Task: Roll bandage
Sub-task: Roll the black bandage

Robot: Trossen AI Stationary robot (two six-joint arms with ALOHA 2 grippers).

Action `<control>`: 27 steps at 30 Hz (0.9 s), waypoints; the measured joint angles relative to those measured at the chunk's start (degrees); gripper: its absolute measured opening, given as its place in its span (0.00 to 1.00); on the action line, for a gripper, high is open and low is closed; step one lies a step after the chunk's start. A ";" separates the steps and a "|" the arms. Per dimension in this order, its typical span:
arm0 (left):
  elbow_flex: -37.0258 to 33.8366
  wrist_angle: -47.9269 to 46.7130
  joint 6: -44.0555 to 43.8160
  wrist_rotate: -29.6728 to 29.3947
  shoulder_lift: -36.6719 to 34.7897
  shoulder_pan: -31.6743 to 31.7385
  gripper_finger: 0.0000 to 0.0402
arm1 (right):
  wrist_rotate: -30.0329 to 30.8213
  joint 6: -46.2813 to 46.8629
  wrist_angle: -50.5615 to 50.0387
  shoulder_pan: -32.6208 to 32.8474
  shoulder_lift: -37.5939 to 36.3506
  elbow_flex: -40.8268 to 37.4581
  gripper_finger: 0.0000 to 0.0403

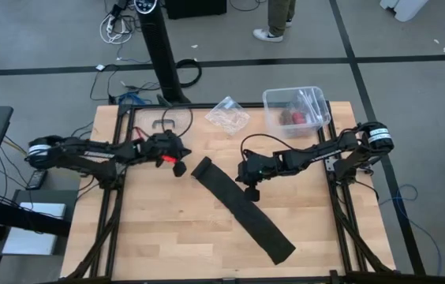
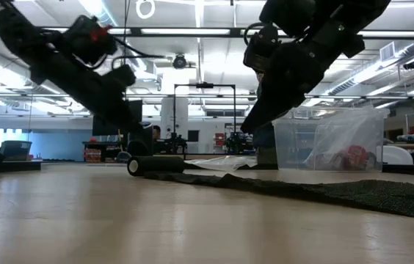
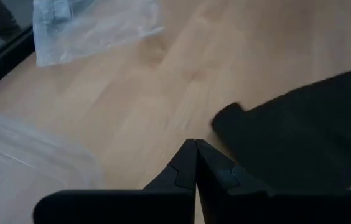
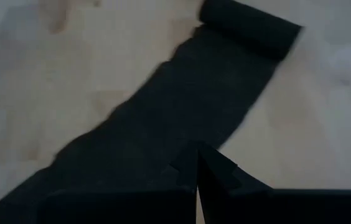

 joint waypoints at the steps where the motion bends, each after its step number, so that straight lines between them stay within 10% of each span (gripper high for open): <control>1: 0.90 -0.07 1.13 0.03 2.02 0.28 0.03 | 0.55 -0.17 -0.02 -0.15 0.00 0.00 0.01; 13: 12.31 1.70 5.35 1.85 20.84 0.16 0.03 | 1.10 -1.34 0.57 -0.71 0.00 -0.02 0.01; 27: 13.58 -0.79 4.35 -1.41 22.15 -3.29 0.03 | 1.72 -1.36 0.44 -0.42 0.00 0.00 0.01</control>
